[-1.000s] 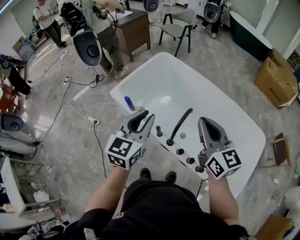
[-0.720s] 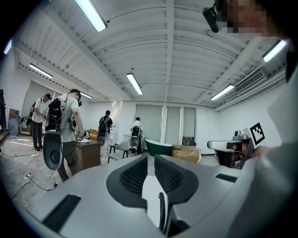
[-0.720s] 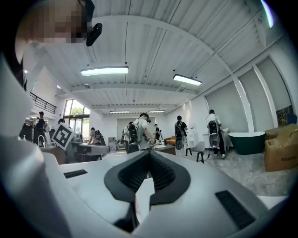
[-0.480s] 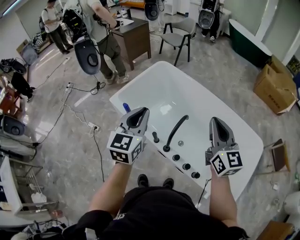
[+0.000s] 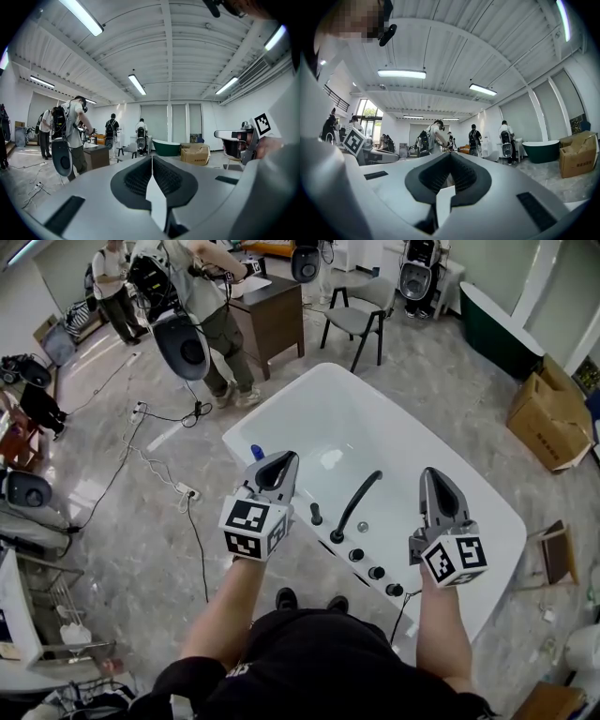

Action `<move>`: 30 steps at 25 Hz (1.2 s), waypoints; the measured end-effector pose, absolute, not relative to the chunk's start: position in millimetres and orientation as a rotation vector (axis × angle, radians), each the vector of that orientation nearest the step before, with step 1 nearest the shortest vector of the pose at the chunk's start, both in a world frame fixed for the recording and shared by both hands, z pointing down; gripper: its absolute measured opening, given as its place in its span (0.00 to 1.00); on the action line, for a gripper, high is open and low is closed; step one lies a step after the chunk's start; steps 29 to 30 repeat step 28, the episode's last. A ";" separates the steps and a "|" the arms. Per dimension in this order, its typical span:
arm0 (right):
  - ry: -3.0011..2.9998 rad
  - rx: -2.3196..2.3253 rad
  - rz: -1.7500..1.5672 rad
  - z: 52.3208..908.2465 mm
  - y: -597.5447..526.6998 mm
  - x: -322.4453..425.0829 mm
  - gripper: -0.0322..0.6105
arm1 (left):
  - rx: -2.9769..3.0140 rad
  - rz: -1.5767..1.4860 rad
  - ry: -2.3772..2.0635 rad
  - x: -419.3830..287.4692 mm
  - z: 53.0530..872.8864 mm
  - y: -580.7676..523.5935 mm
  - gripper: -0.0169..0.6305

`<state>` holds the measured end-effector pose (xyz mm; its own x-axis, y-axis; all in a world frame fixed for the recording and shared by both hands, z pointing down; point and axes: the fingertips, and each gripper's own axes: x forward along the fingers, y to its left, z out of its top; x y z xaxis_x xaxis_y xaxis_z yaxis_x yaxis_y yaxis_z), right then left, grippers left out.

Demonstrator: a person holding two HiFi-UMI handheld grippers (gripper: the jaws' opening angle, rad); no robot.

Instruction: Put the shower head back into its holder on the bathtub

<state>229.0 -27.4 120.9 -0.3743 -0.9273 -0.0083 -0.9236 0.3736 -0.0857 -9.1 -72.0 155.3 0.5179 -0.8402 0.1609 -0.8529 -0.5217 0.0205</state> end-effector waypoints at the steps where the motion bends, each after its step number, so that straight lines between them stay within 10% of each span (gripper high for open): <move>1: 2.553 -1.725 -0.107 119.3 -27.4 228.4 0.07 | 2.656 0.202 -1.475 -8.3 153.9 -72.0 0.06; 30: 2.621 -1.710 -0.124 126.7 -17.0 217.9 0.07 | 2.671 0.225 -1.452 -3.7 155.5 -57.5 0.06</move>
